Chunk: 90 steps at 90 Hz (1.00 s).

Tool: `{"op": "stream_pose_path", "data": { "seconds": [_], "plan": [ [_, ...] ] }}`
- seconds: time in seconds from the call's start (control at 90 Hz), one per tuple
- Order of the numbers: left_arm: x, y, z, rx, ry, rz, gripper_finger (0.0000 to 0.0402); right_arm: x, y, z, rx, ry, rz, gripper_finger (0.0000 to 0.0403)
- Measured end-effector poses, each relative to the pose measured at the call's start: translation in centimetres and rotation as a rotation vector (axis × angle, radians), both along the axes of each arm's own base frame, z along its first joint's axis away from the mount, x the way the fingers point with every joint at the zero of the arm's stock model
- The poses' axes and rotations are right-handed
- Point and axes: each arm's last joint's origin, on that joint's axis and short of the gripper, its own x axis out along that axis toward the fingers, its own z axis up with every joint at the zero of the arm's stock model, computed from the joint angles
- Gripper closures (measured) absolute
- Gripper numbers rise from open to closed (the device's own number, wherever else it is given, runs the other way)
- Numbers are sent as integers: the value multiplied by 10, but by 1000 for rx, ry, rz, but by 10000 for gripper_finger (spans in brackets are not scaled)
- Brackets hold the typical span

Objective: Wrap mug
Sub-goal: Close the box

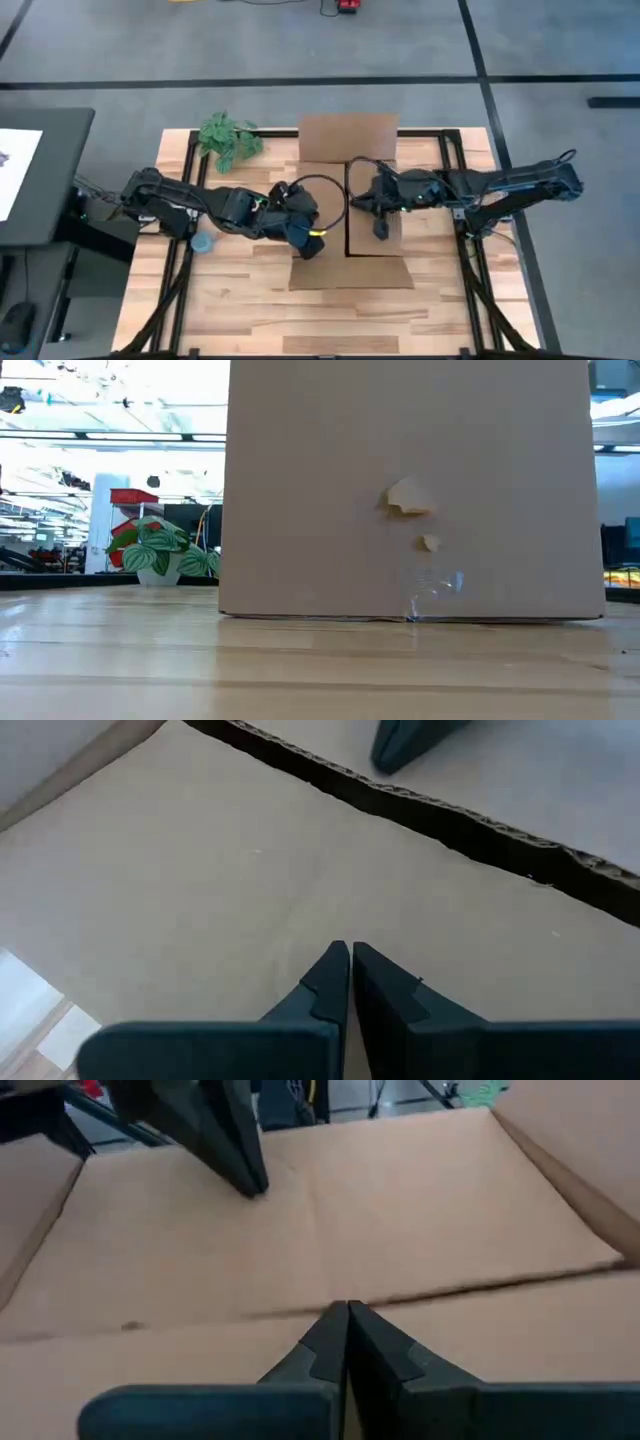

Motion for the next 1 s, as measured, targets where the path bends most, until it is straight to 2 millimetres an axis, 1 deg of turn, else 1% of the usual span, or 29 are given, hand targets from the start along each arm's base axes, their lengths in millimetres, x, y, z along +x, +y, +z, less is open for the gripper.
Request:
{"op": "stream_pose_path", "data": {
  "seconds": [0.111, 0.289, 0.467, 0.589, 0.656, 0.711, 0.822, 0.867, 0.911, 1.0],
  "plan": [
    [0, 0, 1, 1, -2, -6, 402, 9, -4, -4, 5, -10, 15, 403],
    [-11, 0, 15, -45, -36, -64, 402, 21, -7, -10, 7, -18, 38, 403],
    [-35, 5, 39, -113, -100, -112, 402, 28, -9, -19, 5, 15, 46, 403],
    [-58, 2, 58, -277, -133, -270, 402, 29, -12, -20, 3, 18, 40, 403],
    [-72, -5, 63, -388, -113, -354, 402, 29, -14, -20, 4, 16, 35, 403],
    [-84, -13, 64, -479, -56, -397, 402, 29, -16, -20, 5, 16, 29, 403],
    [-103, -37, 61, -603, 45, -433, 402, 29, -18, -20, 9, 14, 21, 403],
    [-106, -49, 59, -618, 43, -438, 402, 29, -19, -20, 11, 14, 22, 403],
    [-105, -61, 57, -627, 26, -448, 402, 29, -20, -20, 16, 15, 27, 403],
    [-96, -80, 48, -594, -22, -431, 402, 29, -23, -20, 39, 13, 32, 403]
  ]
}}
